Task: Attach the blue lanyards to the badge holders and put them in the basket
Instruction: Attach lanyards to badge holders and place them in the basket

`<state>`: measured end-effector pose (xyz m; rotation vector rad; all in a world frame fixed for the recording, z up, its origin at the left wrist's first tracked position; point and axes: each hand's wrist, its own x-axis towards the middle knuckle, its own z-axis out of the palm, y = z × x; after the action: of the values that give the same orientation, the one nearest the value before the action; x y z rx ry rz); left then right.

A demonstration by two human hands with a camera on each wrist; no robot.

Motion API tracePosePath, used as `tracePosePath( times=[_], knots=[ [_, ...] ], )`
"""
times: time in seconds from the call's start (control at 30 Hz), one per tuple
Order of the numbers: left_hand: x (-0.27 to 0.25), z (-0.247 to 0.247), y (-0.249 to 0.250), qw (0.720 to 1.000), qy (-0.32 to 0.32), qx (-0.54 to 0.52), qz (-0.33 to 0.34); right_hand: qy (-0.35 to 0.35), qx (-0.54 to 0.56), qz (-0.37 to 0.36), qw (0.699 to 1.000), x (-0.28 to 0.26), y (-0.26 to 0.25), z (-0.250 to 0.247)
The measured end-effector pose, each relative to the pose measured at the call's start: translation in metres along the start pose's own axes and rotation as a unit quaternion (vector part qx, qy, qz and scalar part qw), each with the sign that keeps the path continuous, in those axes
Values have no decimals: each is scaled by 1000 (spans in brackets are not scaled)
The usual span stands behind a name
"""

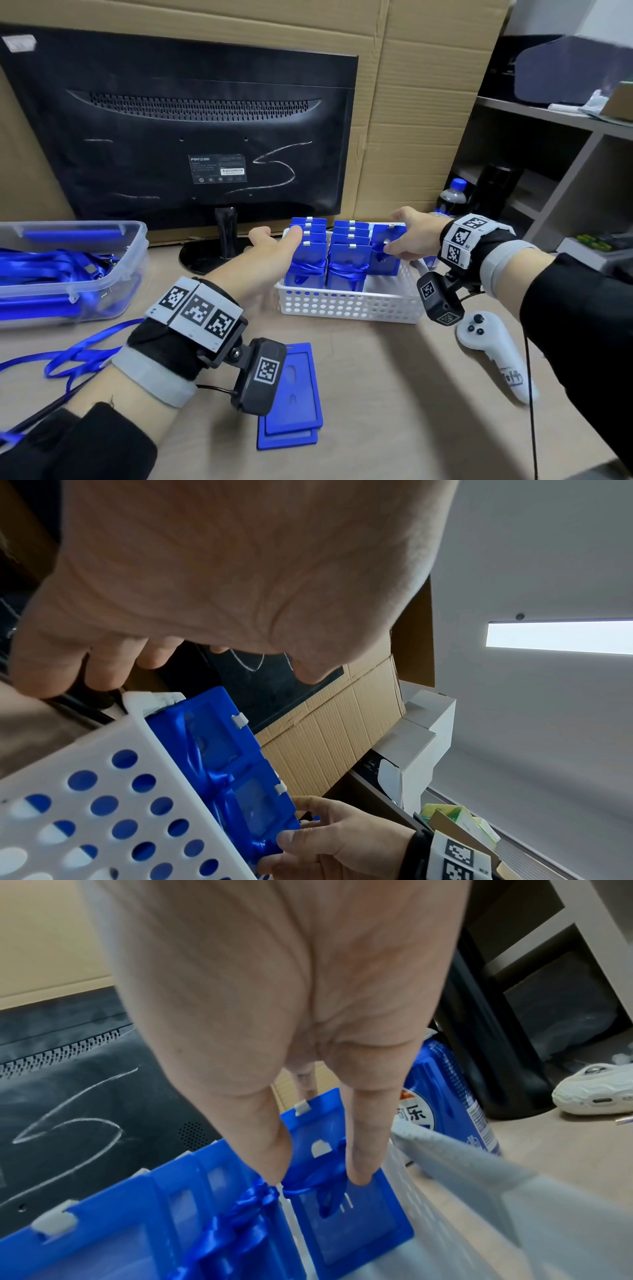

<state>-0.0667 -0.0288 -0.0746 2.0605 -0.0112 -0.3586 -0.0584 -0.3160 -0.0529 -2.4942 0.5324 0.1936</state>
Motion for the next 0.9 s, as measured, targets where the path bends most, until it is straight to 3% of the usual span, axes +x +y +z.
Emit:
tracePosePath(
  times=[0.17,0.3,0.47,0.57,0.63,0.77,0.9],
  knots=[
    [-10,-5,2,1000,-2,15,4,33,-7,-3,999,-9,-6,-9],
    [-29,-18,-2,999,-33,26,-17,50,-1,-86,995,-46,-31,-13],
    [-65,-36,-13,999,-39,15,-21,-100,2,-200,975,-106,-76,32],
    [-83,-49,-19,999,-30,10,-13,-203,-71,-226,950,-131,-93,77],
    [-96,-58,-20,1000,-24,1,-20,-236,-144,-212,937,-142,-98,104],
    [-114,-73,-24,1000,-13,7,-22,-186,-373,-198,887,-149,-98,137],
    [-123,-90,-40,1000,-16,-10,-19,-157,-456,-170,859,-149,-106,152]
  ],
)
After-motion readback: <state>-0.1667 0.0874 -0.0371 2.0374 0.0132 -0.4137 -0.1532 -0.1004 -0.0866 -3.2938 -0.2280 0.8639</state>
